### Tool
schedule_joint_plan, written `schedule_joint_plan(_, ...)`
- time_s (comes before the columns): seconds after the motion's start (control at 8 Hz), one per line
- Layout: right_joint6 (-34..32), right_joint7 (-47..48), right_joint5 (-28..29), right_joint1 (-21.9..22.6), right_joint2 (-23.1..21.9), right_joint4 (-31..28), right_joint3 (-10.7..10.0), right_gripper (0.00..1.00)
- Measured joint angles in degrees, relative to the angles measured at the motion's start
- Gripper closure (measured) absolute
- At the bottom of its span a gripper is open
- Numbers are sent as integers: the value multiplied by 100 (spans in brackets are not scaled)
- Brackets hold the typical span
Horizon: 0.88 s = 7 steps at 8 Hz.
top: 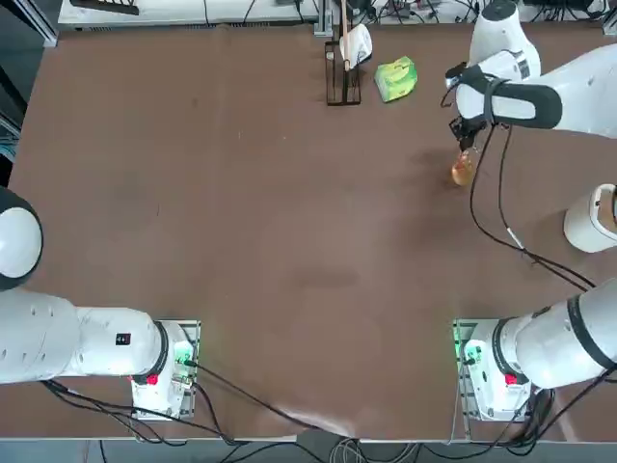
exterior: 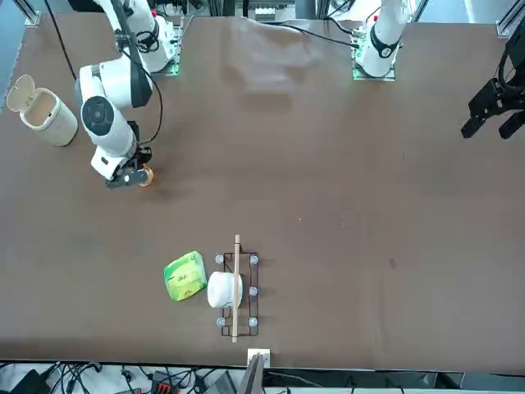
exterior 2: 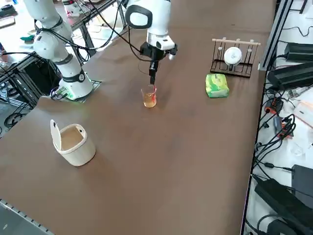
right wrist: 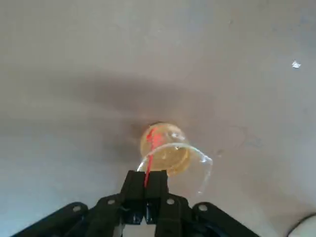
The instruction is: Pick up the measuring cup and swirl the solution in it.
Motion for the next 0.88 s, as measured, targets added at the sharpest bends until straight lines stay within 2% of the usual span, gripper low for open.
schedule_joint_plan(0.5,-900,-534,81,0,-31,90,4,98)
schedule_joint_plan(0.88,-949,-878,-474,-86,-25,114,-2,98)
